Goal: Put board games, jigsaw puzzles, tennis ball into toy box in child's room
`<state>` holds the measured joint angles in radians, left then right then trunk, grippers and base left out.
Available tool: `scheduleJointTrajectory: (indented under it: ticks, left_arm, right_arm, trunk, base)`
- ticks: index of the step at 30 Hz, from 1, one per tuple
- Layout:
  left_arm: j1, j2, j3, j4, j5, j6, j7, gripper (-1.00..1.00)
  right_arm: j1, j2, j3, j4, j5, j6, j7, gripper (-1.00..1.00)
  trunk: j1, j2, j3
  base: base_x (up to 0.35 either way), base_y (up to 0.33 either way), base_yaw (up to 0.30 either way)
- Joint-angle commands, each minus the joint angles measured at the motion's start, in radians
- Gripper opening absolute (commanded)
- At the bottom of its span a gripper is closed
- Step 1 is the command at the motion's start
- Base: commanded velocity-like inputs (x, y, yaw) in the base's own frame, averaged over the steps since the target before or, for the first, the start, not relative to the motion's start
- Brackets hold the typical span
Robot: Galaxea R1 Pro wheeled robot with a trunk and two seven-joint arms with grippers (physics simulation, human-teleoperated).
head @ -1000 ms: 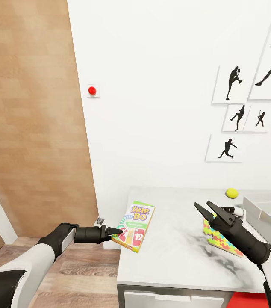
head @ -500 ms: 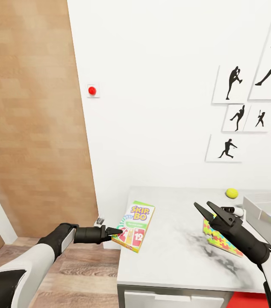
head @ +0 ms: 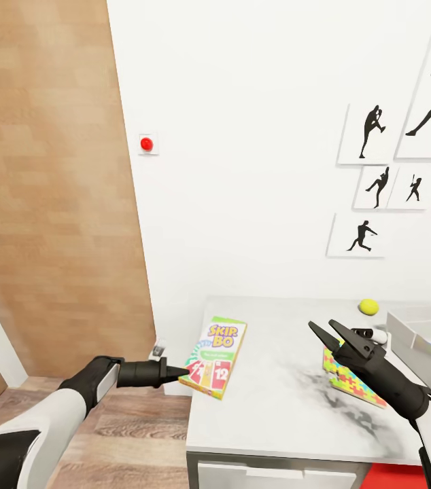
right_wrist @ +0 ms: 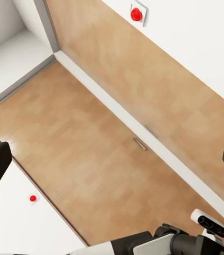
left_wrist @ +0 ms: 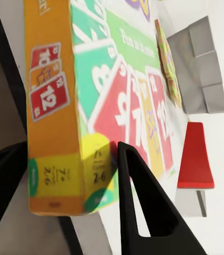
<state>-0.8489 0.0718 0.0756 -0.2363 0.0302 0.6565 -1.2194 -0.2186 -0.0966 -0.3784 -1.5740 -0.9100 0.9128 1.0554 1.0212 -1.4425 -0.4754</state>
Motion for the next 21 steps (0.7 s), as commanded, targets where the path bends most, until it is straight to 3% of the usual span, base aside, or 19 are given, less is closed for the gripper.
scheduleJointTrajectory:
  ticks: [1,10,21]
  left_arm:
    - [0.002,0.000,-0.016,0.001,-0.015,0.000,0.000,-1.00]
    - [0.004,0.002,-0.014,0.000,-0.013,0.000,0.000,-1.00]
    - [0.004,0.003,-0.015,-0.004,-0.015,0.002,-0.001,-1.00]
  right_arm:
    - [-0.001,0.000,0.000,0.000,-0.001,0.004,0.002,1.00]
    - [-0.001,0.001,0.000,0.000,-0.001,0.004,0.002,1.00]
    - [-0.001,0.001,0.000,0.005,-0.001,0.000,0.000,1.00]
  trunk:
    - [0.000,-0.001,-0.001]
    - [0.000,-0.001,-0.001]
    - [-0.042,0.076,0.033]
  base:
    - [0.000,0.000,0.000]
    - [0.000,0.000,0.000]
    - [0.000,0.000,0.000]
